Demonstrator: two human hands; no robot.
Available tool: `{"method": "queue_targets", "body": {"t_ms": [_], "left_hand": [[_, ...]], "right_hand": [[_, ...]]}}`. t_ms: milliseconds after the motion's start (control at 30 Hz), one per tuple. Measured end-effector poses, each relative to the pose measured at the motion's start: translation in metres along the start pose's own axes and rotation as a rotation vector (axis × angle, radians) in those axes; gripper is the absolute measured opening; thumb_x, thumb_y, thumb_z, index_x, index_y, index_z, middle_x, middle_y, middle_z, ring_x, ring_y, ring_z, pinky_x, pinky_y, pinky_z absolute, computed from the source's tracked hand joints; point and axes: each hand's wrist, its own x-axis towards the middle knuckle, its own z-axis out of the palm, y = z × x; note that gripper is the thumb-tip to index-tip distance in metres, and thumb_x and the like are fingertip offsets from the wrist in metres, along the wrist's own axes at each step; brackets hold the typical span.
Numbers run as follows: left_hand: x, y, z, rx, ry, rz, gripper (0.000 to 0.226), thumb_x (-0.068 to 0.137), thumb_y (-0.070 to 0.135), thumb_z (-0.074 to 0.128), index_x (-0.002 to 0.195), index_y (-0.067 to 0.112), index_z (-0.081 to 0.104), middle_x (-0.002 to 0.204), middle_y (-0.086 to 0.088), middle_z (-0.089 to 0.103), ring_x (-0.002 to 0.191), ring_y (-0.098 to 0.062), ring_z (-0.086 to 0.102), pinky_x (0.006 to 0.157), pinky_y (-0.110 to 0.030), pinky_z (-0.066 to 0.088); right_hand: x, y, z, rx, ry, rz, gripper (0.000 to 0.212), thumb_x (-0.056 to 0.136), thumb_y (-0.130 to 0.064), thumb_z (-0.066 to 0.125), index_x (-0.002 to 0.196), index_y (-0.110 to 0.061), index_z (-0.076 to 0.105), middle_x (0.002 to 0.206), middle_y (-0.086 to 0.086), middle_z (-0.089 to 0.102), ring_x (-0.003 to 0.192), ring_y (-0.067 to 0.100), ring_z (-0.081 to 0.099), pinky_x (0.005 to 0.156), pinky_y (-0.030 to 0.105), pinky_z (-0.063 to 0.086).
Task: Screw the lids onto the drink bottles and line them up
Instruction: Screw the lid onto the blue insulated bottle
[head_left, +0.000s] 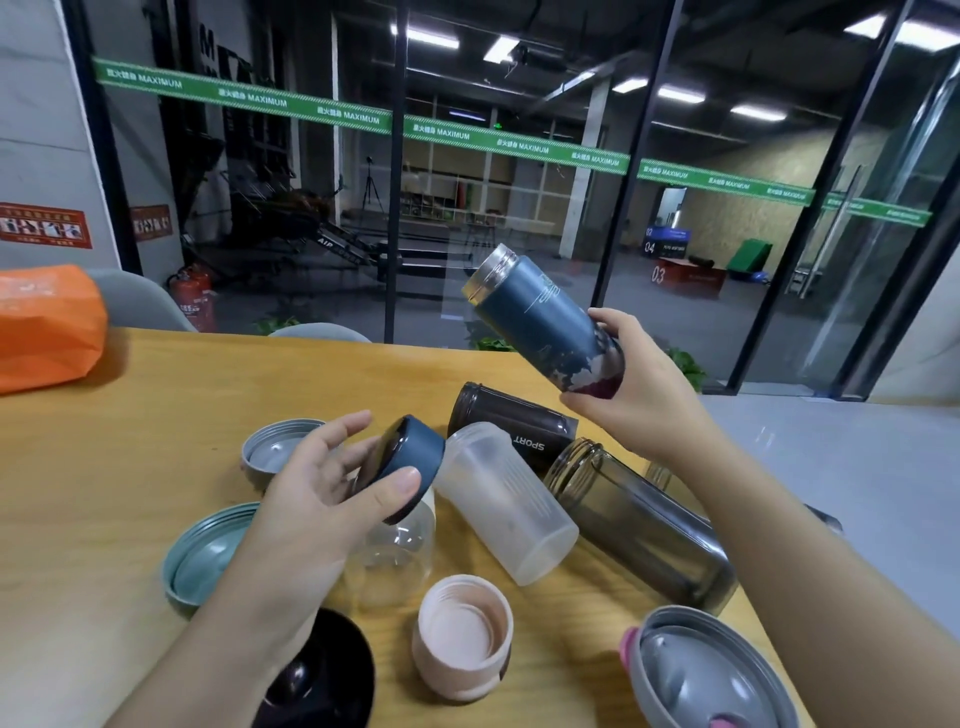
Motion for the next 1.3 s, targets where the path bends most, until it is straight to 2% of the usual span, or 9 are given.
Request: {"method": "queue_targets", "body": {"t_ms": [167, 333, 467, 600, 767, 867, 1000, 1133, 1300], "left_hand": [[0.001, 0.003, -0.007, -0.027, -0.051, 0.043, 0.107, 0.029, 0.048, 0.091, 0.127, 0.025, 0.056, 0.123, 0.003, 0.065, 0.116, -0.019, 0.059, 0.096, -0.041, 0.047], [0.001, 0.003, -0.003, -0.127, -0.082, 0.039, 0.108, 0.028, 0.048, 0.092, 0.125, 0.015, 0.057, 0.1, -0.003, 0.072, 0.091, -0.012, 0.069, 0.068, -0.021, 0.055], [0.003, 0.001, -0.003, -0.128, -0.05, 0.057, 0.088, 0.029, 0.052, 0.091, 0.108, 0.02, 0.068, 0.099, -0.003, 0.072, 0.09, -0.013, 0.069, 0.068, -0.021, 0.055], [0.004, 0.0, -0.005, -0.032, -0.007, 0.053, 0.081, 0.031, 0.065, 0.085, 0.098, 0.022, 0.073, 0.096, -0.001, 0.072, 0.082, -0.01, 0.066, 0.066, -0.021, 0.056], [0.004, -0.002, -0.004, 0.041, 0.012, 0.018, 0.078, 0.035, 0.071, 0.08, 0.096, 0.023, 0.072, 0.095, -0.009, 0.064, 0.076, -0.024, 0.052, 0.056, -0.02, 0.052], [0.002, -0.003, -0.003, 0.095, -0.029, 0.031, 0.077, 0.035, 0.07, 0.08, 0.1, 0.03, 0.072, 0.1, -0.003, 0.072, 0.082, -0.023, 0.063, 0.064, -0.024, 0.056], [0.003, -0.009, -0.004, 0.149, -0.057, 0.021, 0.073, 0.039, 0.056, 0.085, 0.106, 0.031, 0.07, 0.106, -0.005, 0.073, 0.1, -0.034, 0.066, 0.09, -0.051, 0.05], [0.003, -0.012, -0.005, 0.142, -0.059, -0.001, 0.058, 0.049, 0.039, 0.079, 0.106, 0.031, 0.07, 0.11, -0.002, 0.072, 0.1, -0.026, 0.068, 0.087, -0.044, 0.051], [0.001, -0.011, -0.005, 0.152, -0.117, -0.03, 0.071, 0.046, 0.055, 0.085, 0.112, 0.037, 0.066, 0.115, 0.002, 0.07, 0.106, -0.019, 0.066, 0.091, -0.045, 0.049]], "right_hand": [[-0.023, -0.004, -0.013, -0.067, 0.062, -0.153, 0.084, 0.066, -0.023, 0.083, 0.136, -0.03, 0.037, 0.129, -0.01, 0.052, 0.115, 0.013, 0.051, 0.094, 0.038, 0.048], [-0.037, -0.002, -0.016, -0.084, 0.117, -0.268, 0.083, 0.062, -0.017, 0.086, 0.134, -0.021, 0.045, 0.126, -0.005, 0.056, 0.111, 0.013, 0.051, 0.092, 0.03, 0.044], [-0.042, 0.003, -0.015, -0.128, 0.126, -0.328, 0.082, 0.062, -0.017, 0.086, 0.134, -0.02, 0.045, 0.122, -0.013, 0.051, 0.11, 0.014, 0.051, 0.098, 0.036, 0.041], [-0.044, 0.011, -0.017, -0.172, 0.134, -0.33, 0.084, 0.062, -0.017, 0.086, 0.132, -0.03, 0.042, 0.125, -0.02, 0.048, 0.12, 0.011, 0.049, 0.113, 0.036, 0.02], [-0.052, 0.015, -0.021, -0.15, 0.135, -0.32, 0.086, 0.06, -0.007, 0.086, 0.13, -0.033, 0.043, 0.126, -0.021, 0.048, 0.122, 0.007, 0.046, 0.115, 0.037, 0.015], [-0.056, 0.018, -0.02, -0.161, 0.132, -0.354, 0.084, 0.058, -0.005, 0.086, 0.127, -0.031, 0.046, 0.127, -0.02, 0.049, 0.123, 0.007, 0.046, 0.115, 0.041, 0.015], [-0.059, 0.021, -0.008, -0.179, 0.114, -0.395, 0.075, 0.061, -0.01, 0.078, 0.126, -0.032, 0.048, 0.128, -0.02, 0.05, 0.125, 0.009, 0.045, 0.116, 0.038, 0.013], [-0.06, 0.02, -0.004, -0.17, 0.09, -0.409, 0.071, 0.062, -0.015, 0.071, 0.127, -0.033, 0.047, 0.129, -0.019, 0.05, 0.125, 0.009, 0.046, 0.115, 0.041, 0.016], [-0.062, 0.022, -0.002, -0.158, 0.075, -0.42, 0.078, 0.06, -0.008, 0.081, 0.126, -0.033, 0.048, 0.129, -0.02, 0.05, 0.125, 0.01, 0.045, 0.114, 0.043, 0.017]]}}
